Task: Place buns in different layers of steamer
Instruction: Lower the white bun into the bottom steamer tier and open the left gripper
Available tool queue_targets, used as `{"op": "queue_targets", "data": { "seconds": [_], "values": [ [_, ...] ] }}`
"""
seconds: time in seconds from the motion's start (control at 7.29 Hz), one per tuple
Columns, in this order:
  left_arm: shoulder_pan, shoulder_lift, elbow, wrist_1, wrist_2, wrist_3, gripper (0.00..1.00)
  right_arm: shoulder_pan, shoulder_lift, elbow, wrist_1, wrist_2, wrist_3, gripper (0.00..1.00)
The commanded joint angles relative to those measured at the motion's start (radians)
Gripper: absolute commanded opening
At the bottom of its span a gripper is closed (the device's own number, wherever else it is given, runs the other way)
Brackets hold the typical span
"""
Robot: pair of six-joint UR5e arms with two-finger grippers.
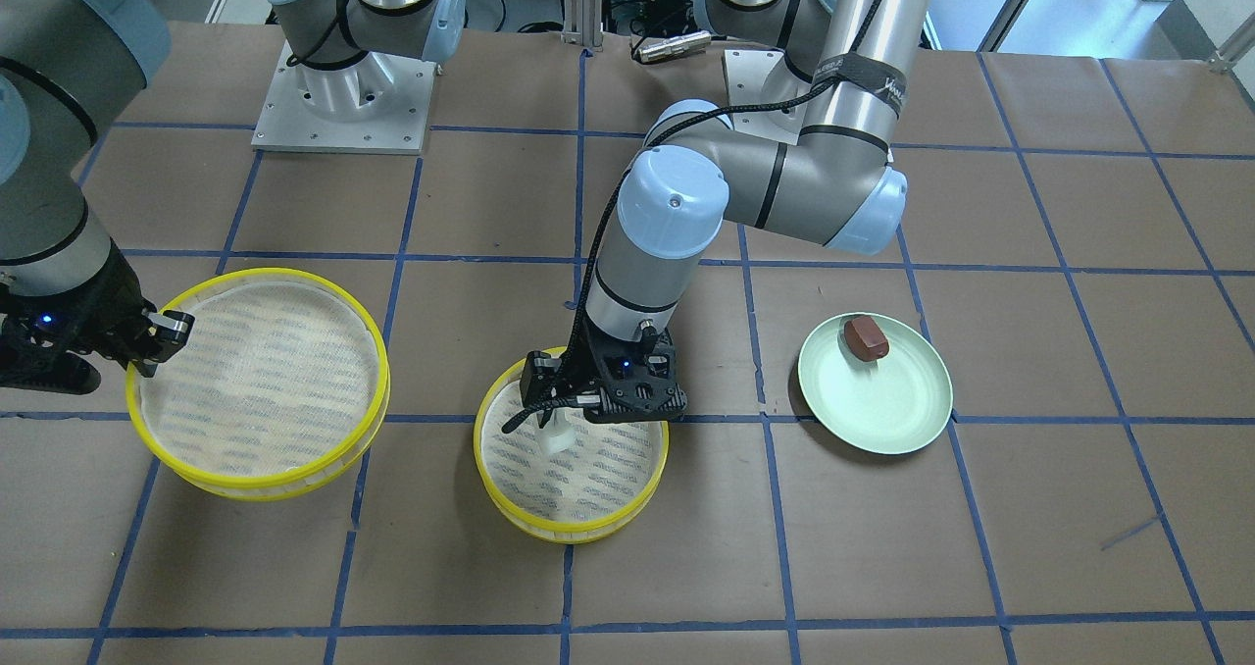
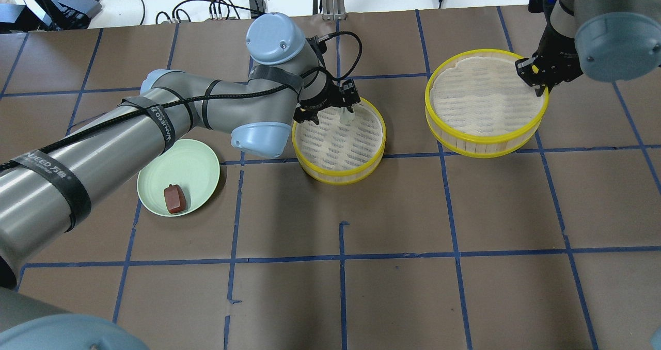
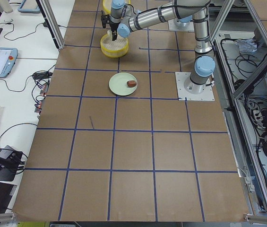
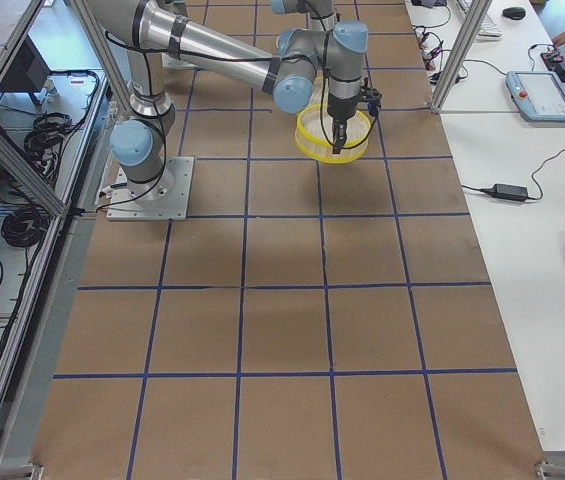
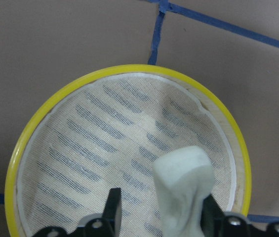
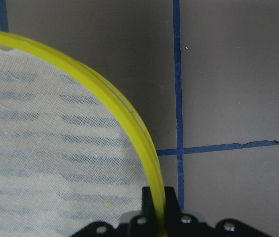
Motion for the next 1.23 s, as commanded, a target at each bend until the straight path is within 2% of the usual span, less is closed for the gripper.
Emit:
{"op": "queue_targets", "data": {
  "seconds": [0.0, 0.27, 0.41, 0.55, 0.69, 0.82, 0.96, 1.1],
  "values": [
    [0.001, 0.01, -0.001, -0.001, 0.008, 0.053, 1.0, 0.0, 0.0, 0.001, 0.001, 0.001, 0.004, 0.07],
    [0.004, 0.01, -0.01, -0.003, 0.037, 0.1, 1.0, 0.004, 0.0, 0.007, 0.001, 0.004, 0.012, 0.07],
    [0.022, 0.016, -0.008, -0.004, 0.096, 0.15, 1.0, 0.004, 0.0, 0.008, 0.001, 0.004, 0.012, 0.07],
    [0.09, 0.037, -0.022, -0.015, 0.141, 0.324, 1.0, 0.004, 0.0, 0.01, -0.001, 0.004, 0.012, 0.07],
    [0.175, 0.078, -0.028, -0.065, 0.138, 0.414, 1.0, 0.004, 0.0, 0.01, -0.001, 0.004, 0.012, 0.07],
    [0.25, 0.121, -0.052, -0.179, 0.143, 0.523, 1.0, 0.004, 0.0, 0.01, -0.002, 0.004, 0.014, 0.07],
    [0.336, 0.164, -0.117, -0.229, 0.14, 0.616, 1.0, 0.01, -0.002, 0.007, -0.005, 0.007, 0.024, 0.07],
    [0.414, 0.216, -0.217, -0.23, 0.132, 0.752, 1.0, 0.052, -0.005, 0.008, -0.002, 0.014, 0.132, 0.08]
  ]
}}
